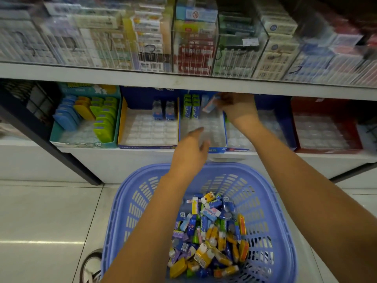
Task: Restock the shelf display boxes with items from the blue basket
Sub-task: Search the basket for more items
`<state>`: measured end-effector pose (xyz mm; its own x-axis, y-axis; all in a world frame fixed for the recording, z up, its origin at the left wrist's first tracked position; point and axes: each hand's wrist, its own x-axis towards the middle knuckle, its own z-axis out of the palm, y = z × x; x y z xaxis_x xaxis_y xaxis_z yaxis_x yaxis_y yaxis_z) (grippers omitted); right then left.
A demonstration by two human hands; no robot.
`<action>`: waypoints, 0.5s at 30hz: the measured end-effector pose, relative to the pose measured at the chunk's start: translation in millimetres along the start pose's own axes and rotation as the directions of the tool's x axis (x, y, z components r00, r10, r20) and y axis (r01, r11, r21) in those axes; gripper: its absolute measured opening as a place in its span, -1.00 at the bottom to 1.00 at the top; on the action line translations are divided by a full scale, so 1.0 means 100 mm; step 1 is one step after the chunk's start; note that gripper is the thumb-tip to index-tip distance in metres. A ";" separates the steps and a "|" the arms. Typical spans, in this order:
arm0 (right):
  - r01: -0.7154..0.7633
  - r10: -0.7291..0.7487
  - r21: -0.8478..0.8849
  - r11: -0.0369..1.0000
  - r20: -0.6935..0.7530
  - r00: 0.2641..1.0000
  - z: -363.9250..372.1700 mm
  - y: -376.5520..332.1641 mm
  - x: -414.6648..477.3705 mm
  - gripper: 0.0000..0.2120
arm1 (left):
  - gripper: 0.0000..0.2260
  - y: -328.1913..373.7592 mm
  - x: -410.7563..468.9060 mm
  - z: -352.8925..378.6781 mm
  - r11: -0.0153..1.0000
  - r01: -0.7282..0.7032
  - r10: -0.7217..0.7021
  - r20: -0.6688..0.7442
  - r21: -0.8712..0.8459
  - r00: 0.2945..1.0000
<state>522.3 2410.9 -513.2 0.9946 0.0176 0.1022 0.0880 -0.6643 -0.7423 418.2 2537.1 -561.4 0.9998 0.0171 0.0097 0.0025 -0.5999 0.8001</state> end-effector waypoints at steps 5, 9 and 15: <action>0.029 -0.024 -0.129 0.991 0.039 0.999 0.18 0.15 0.28 -0.78 | -0.52 -0.11 -0.09 0.08 0.939 -0.136 0.088 0.161 0.316 0.983; 0.091 -0.076 -0.141 0.986 0.108 0.991 0.23 0.22 0.38 -0.76 | -0.50 -0.16 -0.11 0.08 0.930 -0.170 0.123 0.159 0.326 0.980; 0.084 -0.045 -0.198 0.977 0.194 0.980 0.25 0.24 0.48 -0.74 | -0.51 -0.20 -0.09 0.07 0.940 -0.183 0.140 0.162 0.287 0.977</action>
<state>573.6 2414.6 -542.3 0.9813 0.1924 0.0051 0.1589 -0.7950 -0.5854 409.2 2542.7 -581.6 0.9801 -0.1968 0.0250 -0.1747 -0.7968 0.5785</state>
